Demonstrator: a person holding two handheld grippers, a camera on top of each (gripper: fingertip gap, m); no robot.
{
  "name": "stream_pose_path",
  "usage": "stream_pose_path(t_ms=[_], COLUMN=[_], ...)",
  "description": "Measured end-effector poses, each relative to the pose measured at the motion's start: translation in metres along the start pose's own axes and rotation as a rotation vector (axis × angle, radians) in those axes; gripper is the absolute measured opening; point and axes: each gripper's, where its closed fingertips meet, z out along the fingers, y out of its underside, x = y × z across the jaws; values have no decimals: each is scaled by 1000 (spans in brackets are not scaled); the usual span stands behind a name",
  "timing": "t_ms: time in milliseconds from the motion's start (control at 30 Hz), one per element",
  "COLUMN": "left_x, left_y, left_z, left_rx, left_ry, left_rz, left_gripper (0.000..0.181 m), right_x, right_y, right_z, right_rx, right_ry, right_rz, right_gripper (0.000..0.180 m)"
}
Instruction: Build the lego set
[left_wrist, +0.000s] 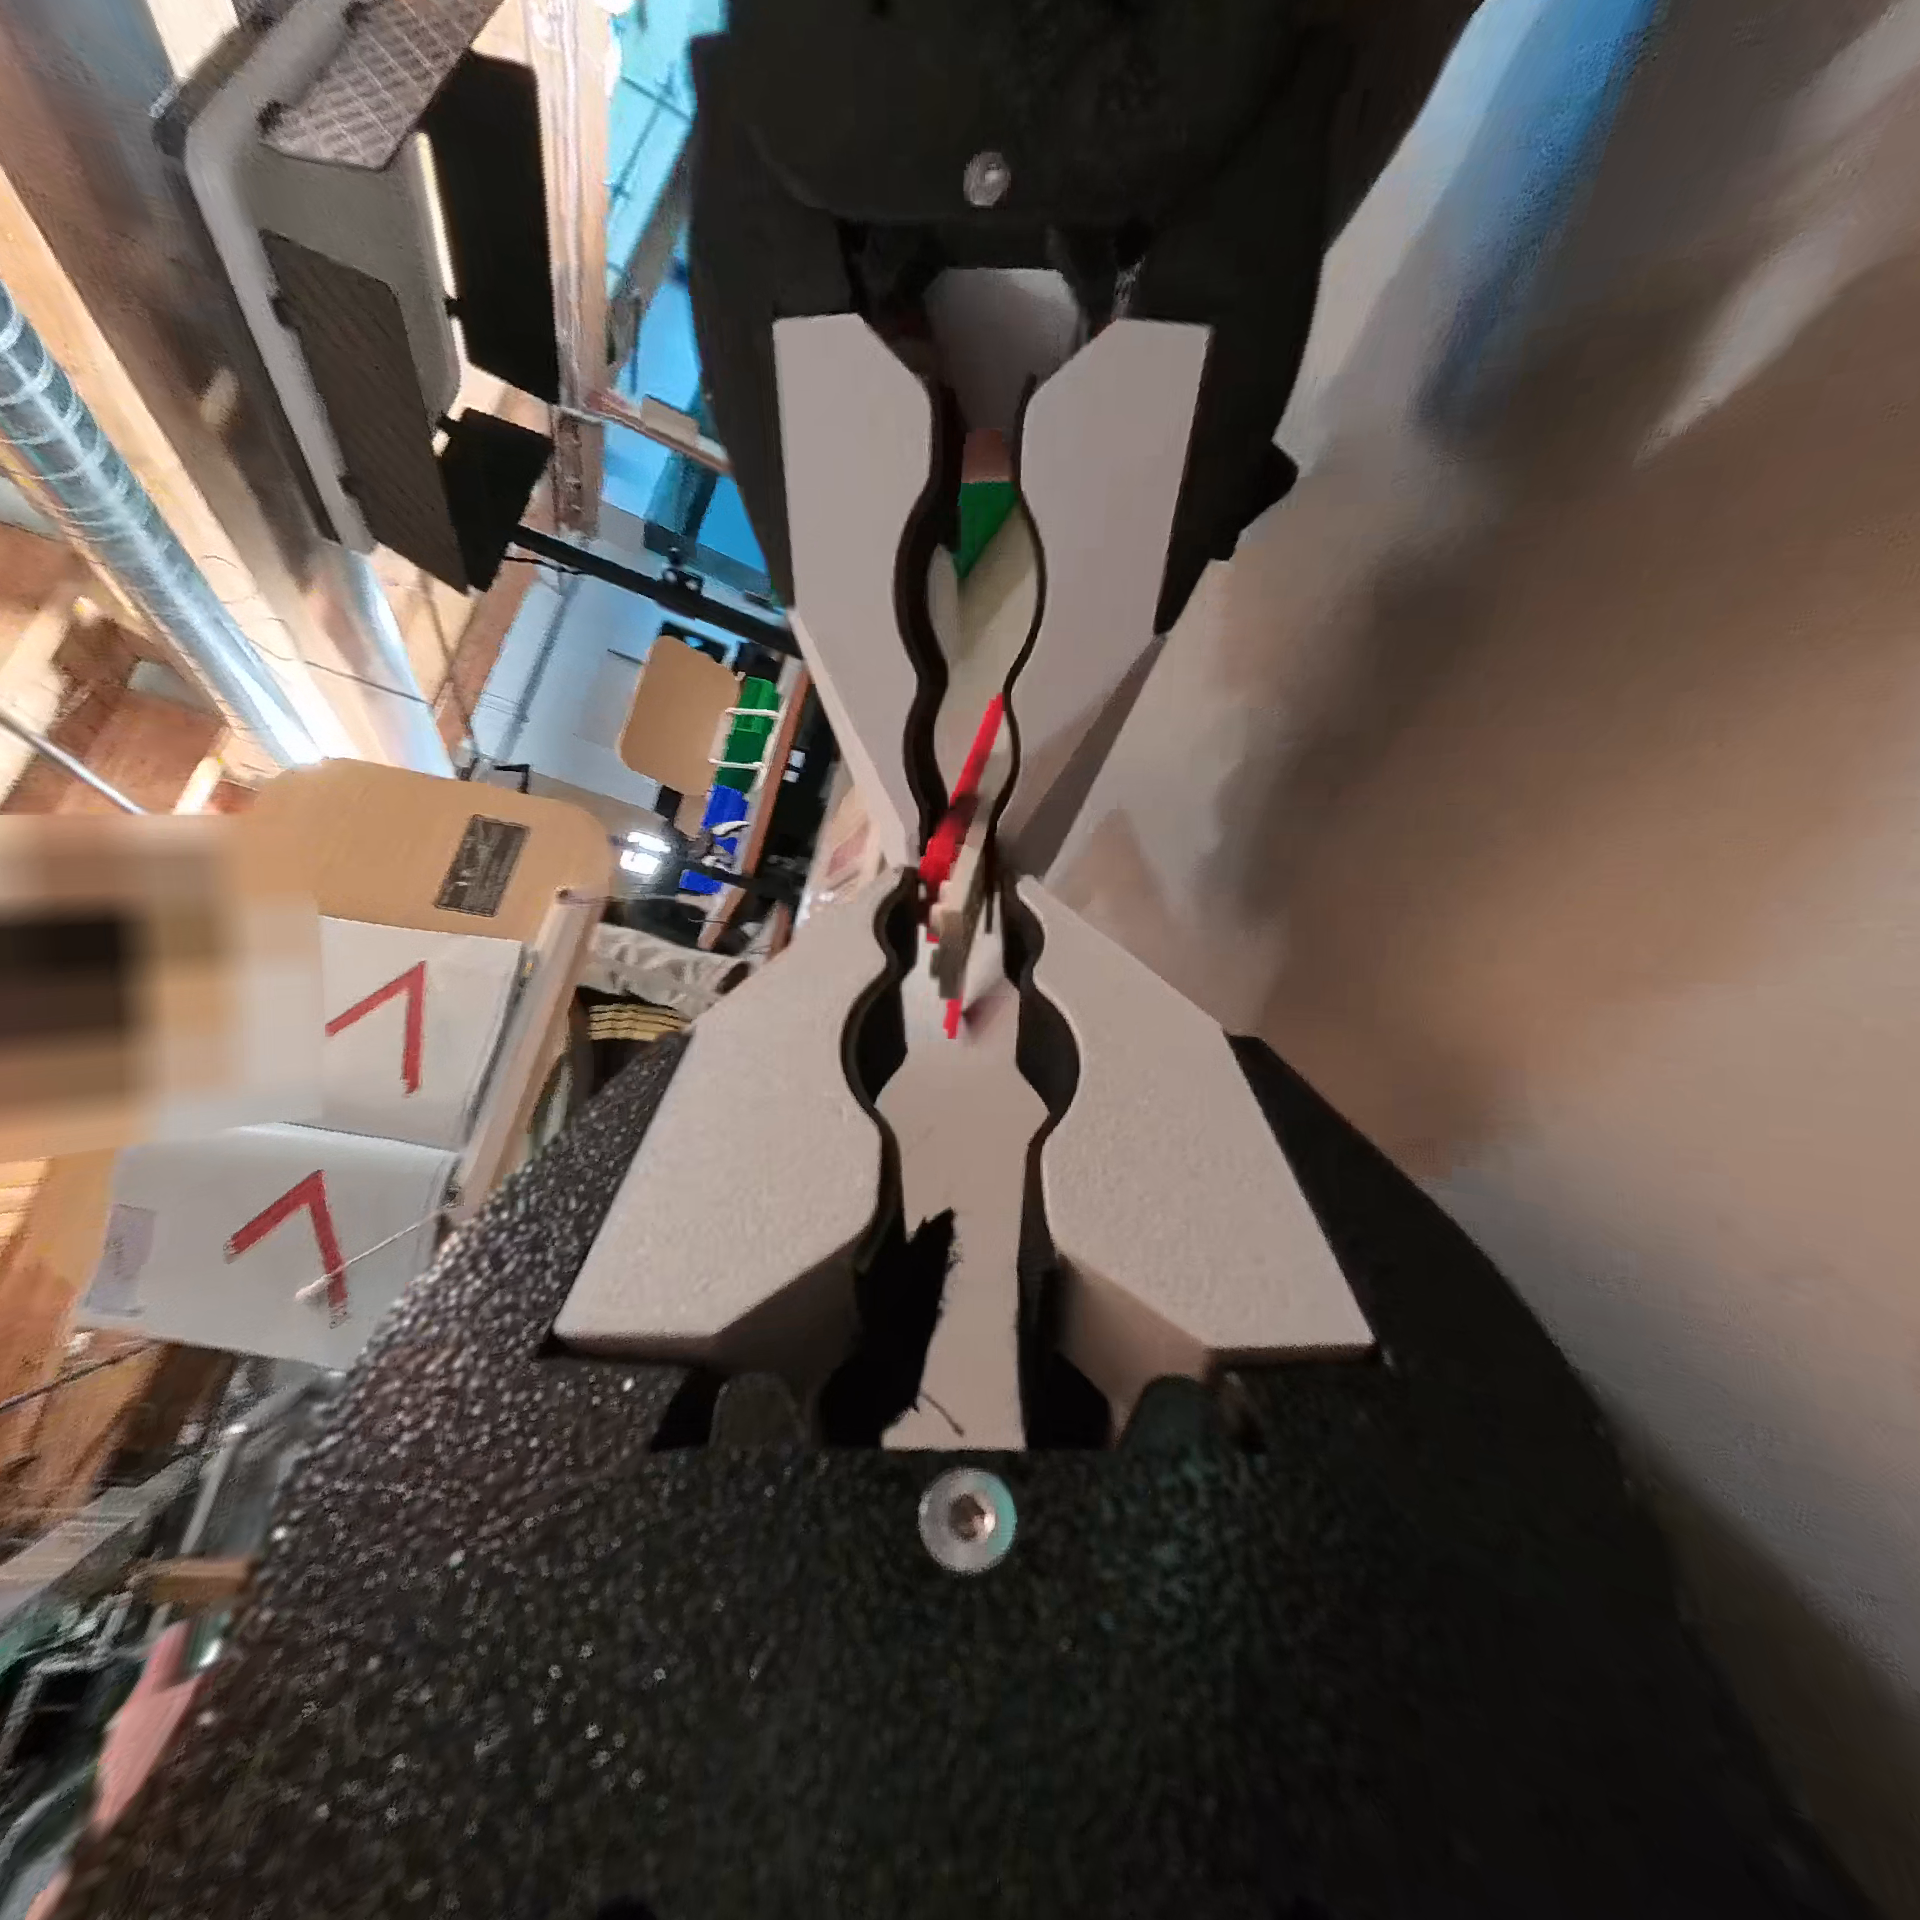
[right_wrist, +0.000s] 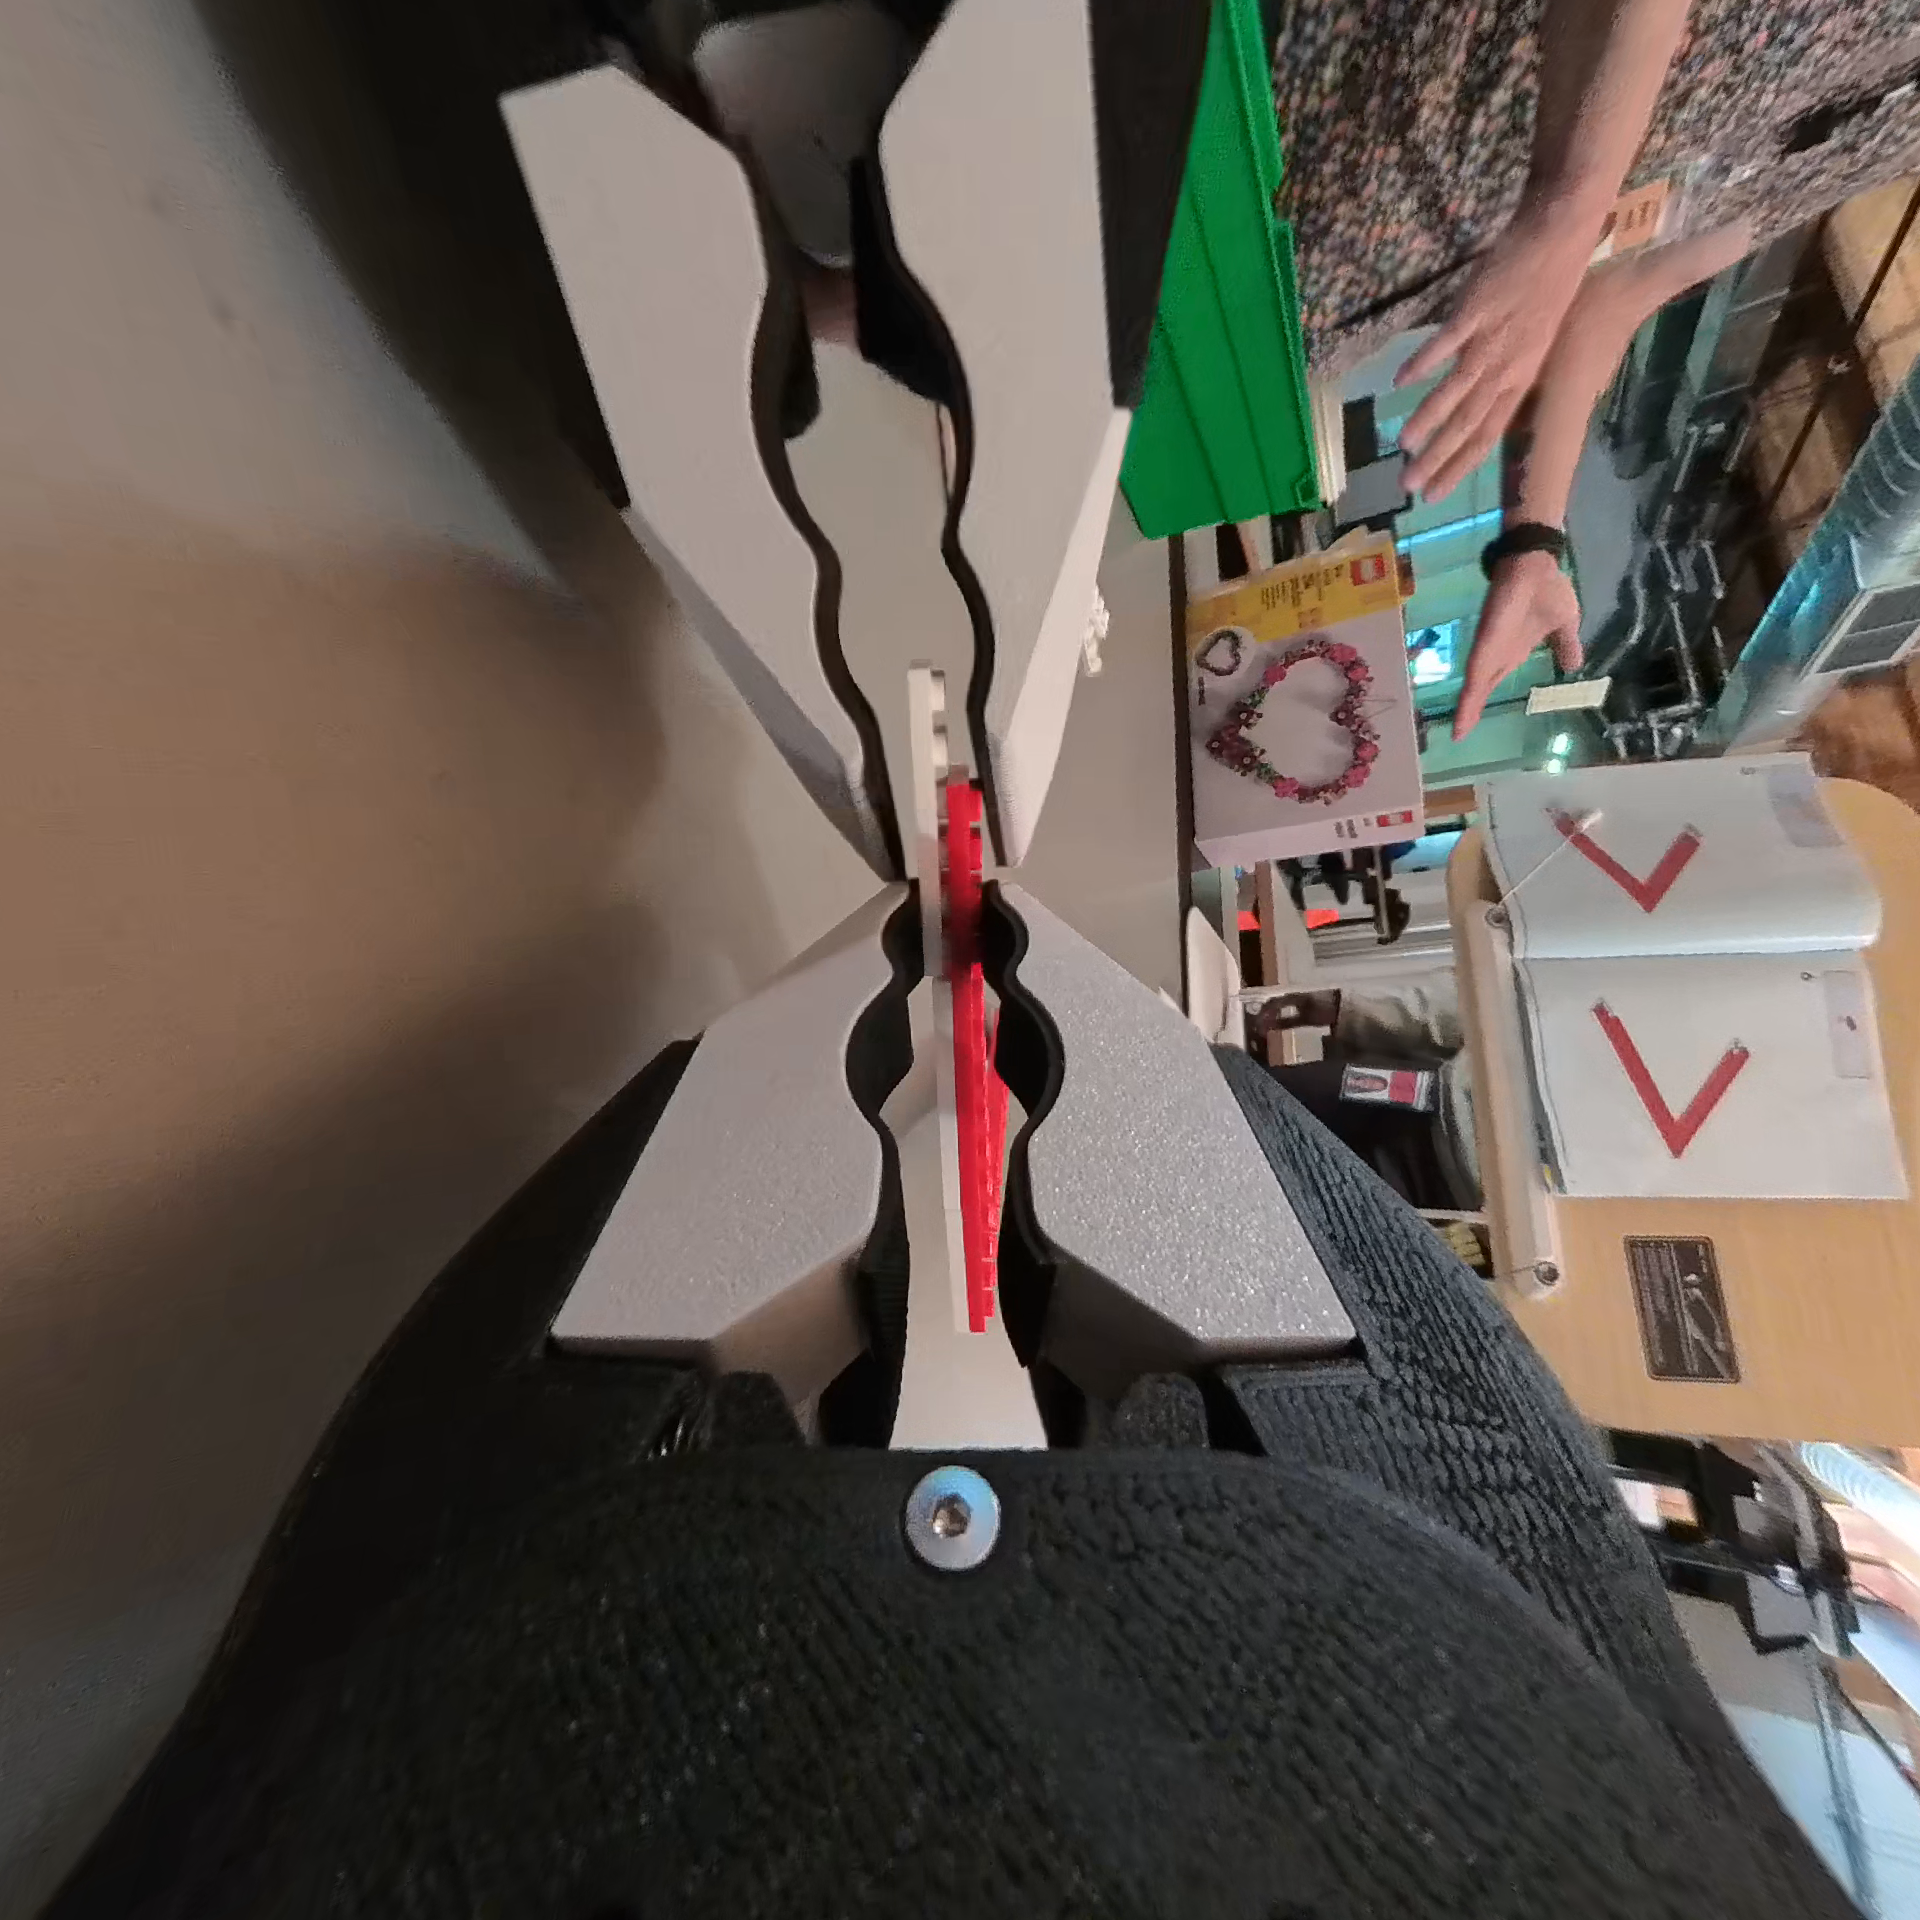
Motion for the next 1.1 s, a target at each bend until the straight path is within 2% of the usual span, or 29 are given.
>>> stream_pose_path(t_ms=[233,300,333,367,500,767,1100], left_x=[1,0,0,-1,-3,-3,1], left_y=[1,1,1,1,1,3,1], left_z=[0,-1,-1,-1,-1,1,1], left_rx=[-29,-34,-32,-30,-20,-45,-43], left_ry=[30,27,26,23,14,-15,12], left_rz=[25,31,28,30,14,31,18], left_gripper=[8,8,8,8,8,8,7], right_x=[-5,-1,-2,-2,3,0,0], right_y=[-2,0,5,10,12,11,16], right_z=[3,5,7,8,13,21,14], right_rx=[8,8,-21,-46,-87,-161,-173], right_ry=[-11,17,7,8,75,80,69], right_rz=[-34,-21,-19,-22,-73,-77,-107], right_gripper=[8,37,41,39,7,6,5])
